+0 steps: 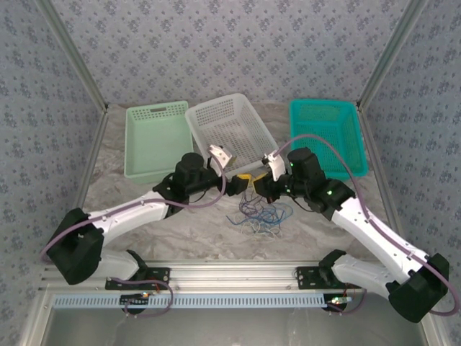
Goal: Untangle the cables
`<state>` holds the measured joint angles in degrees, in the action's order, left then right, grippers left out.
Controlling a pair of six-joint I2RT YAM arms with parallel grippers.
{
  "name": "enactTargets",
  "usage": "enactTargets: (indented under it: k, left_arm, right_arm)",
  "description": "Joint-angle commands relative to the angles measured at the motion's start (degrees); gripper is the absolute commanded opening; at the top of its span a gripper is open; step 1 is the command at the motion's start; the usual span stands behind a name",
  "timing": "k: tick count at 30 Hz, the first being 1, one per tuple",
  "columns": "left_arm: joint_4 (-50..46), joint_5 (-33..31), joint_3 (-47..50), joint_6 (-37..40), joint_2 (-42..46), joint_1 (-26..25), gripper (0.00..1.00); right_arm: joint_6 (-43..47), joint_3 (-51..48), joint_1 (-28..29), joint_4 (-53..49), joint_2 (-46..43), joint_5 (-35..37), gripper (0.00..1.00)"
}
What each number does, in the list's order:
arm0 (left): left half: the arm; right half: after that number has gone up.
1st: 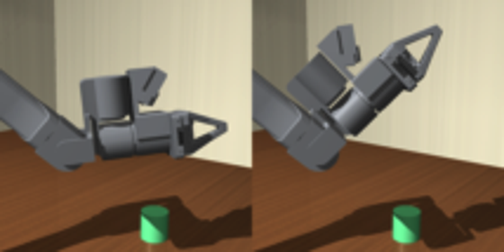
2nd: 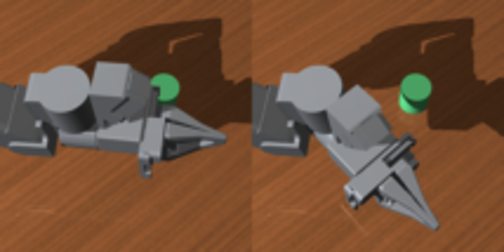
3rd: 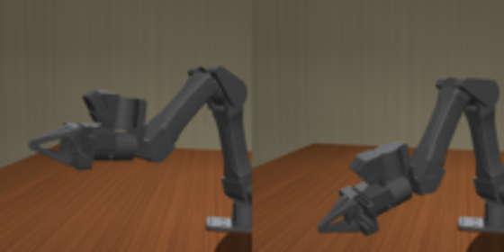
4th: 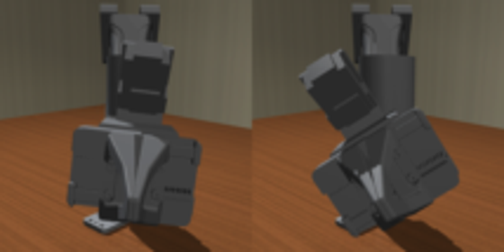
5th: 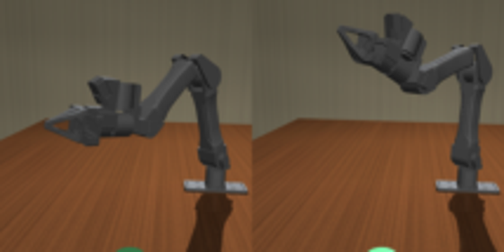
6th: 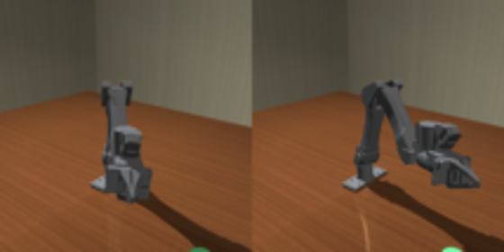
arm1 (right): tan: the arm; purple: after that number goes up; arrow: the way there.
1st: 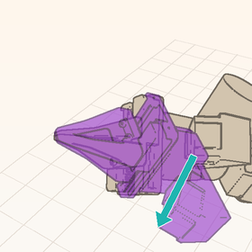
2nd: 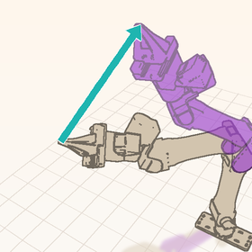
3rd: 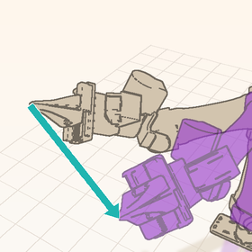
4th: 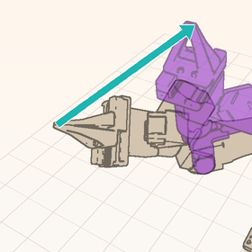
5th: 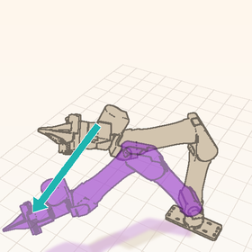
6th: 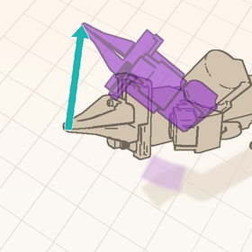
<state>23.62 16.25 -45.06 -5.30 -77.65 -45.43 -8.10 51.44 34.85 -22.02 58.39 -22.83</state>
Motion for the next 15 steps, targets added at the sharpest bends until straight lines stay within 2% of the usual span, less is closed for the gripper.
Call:
enactTargets:
  k: [1,5,8,12,15]
  left_arm:
    - [1.0,5.9,-3.7,0.9,-1.5,-0.6,0.8]
    - [0.8,7.7,-3.6,0.7,-2.2,-0.8,0.8]
    - [1.8,7.5,-2.8,0.6,-2.1,-0.8,0.8]
    - [2.2,9.8,-4.8,-0.1,-4.8,-1.0,0.7]
    - [1.0,9.3,-6.4,0.2,-6.3,-1.2,0.63]
  right_arm:
    - [-1.0,-0.6,-1.5,2.4,-1.7,-2.0,0.11]
    - [-1.1,-1.0,-3.3,2.3,-2.8,-1.5,0.11]
    - [-1.7,-1.7,-4.6,2.8,-3.4,-4.0,0.11]
    - [-3.2,-3.2,-4.9,5.4,-3.6,-6.3,0.12]
    - [-3.9,-4.2,-4.9,6.7,-3.8,-8.0,0.12]
